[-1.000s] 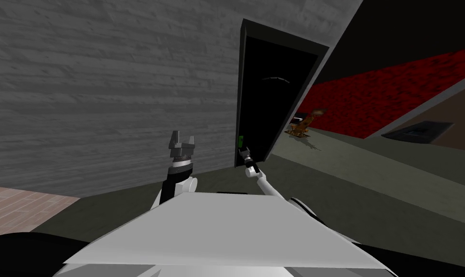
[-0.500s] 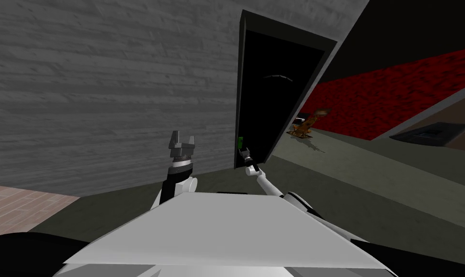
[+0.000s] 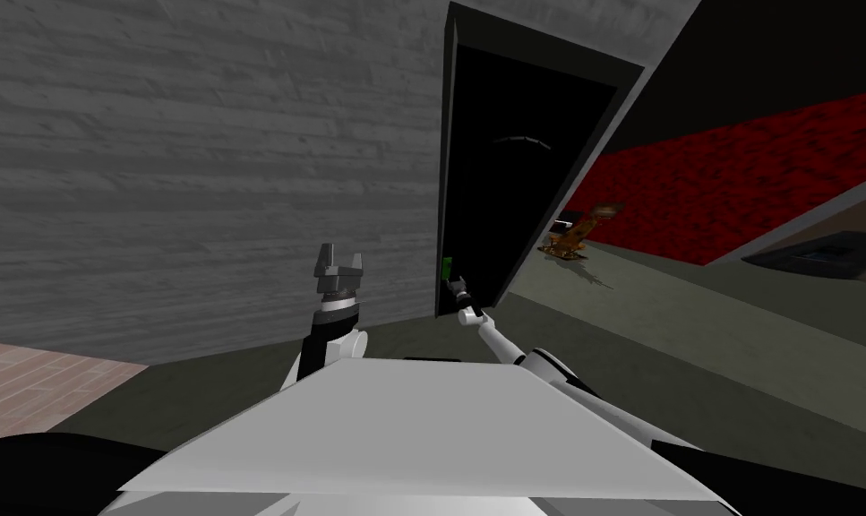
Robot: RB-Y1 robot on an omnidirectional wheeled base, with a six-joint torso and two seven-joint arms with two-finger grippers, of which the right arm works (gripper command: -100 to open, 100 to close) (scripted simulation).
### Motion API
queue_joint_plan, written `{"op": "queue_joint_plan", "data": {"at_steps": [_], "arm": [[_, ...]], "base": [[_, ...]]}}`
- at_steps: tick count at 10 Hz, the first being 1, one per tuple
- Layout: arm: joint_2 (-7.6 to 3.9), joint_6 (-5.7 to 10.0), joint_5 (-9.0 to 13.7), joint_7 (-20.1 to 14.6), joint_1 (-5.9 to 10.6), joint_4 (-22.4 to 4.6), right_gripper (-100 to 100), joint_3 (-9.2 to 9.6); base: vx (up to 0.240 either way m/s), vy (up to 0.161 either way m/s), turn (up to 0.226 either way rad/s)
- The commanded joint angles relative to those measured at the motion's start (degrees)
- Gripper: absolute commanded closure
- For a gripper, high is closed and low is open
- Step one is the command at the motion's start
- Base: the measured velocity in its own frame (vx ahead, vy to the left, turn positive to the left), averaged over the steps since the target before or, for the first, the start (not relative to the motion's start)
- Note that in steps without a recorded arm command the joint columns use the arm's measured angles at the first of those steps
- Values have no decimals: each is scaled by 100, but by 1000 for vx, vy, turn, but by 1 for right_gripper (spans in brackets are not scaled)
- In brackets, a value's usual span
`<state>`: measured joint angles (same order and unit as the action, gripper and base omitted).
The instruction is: Pull the door open
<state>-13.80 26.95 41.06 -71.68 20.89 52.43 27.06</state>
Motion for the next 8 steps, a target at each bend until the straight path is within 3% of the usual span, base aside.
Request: {"op": "queue_joint_plan", "data": {"at_steps": [1, 3, 4, 5, 8], "arm": [[-17, -32, 126, -191, 117, -183, -100, 47], [-36, -35, 213, -342, 215, -343, -100, 92], [-26, -40, 177, -269, 192, -289, -100, 70], [-210, 16, 214, -440, 163, -350, -100, 38], [-485, 99, 260, -663, 107, -424, -100, -15]], "base": [[92, -74, 38], [68, -48, 17], [35, -25, 8], [75, 59, 196], [112, 97, 147]]}}
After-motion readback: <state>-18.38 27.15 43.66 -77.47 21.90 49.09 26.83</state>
